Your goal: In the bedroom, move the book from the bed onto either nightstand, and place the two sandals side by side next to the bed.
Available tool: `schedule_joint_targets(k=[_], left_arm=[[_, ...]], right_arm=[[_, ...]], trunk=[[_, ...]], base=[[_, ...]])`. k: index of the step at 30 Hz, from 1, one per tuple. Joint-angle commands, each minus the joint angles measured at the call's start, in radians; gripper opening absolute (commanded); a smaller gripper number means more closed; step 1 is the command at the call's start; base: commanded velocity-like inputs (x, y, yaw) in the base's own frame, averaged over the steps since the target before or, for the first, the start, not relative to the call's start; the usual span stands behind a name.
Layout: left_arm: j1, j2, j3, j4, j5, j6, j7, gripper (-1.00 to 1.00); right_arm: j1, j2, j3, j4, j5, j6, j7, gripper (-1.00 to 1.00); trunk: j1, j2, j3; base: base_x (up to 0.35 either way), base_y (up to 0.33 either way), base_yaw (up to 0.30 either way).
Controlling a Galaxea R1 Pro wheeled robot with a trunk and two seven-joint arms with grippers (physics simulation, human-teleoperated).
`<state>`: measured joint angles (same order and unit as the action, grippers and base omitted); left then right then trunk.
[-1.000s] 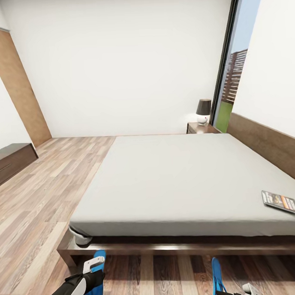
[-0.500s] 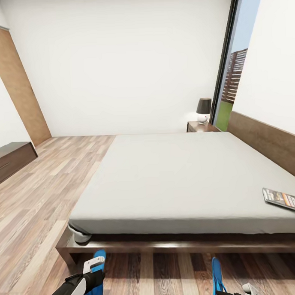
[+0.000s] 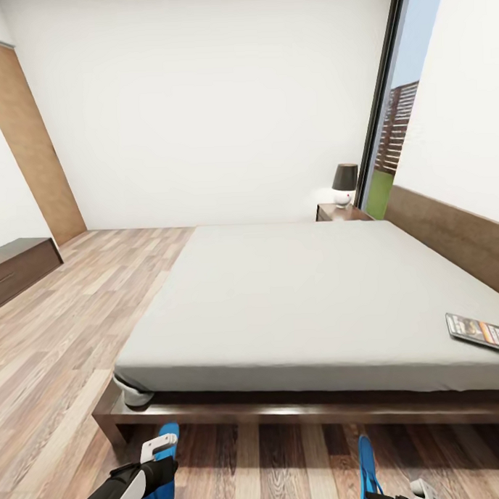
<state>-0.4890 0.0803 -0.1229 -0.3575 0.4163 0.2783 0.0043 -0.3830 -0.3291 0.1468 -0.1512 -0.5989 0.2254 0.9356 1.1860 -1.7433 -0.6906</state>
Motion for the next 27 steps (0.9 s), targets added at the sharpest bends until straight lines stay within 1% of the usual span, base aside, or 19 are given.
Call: schedule_joint_targets(k=[1,27], left_arm=[[0.000,0.001,-0.006,-0.002,0.006,0.004,0.000,-1.00],[0.000,0.001,-0.006,-0.001,0.006,0.004,0.000,-1.00]], right_arm=[[-0.001,-0.001,0.006,-0.001,-0.011,0.008,0.002,-1.00],[-0.001,-0.001,0.005,-0.001,-0.011,0.008,0.002,-1.00]], trunk=[[0.004,-0.008,-0.004],[0.104,-0.190,-0.086]], base=[[0.000,0.000,0.000],[0.000,0.000,0.000]])
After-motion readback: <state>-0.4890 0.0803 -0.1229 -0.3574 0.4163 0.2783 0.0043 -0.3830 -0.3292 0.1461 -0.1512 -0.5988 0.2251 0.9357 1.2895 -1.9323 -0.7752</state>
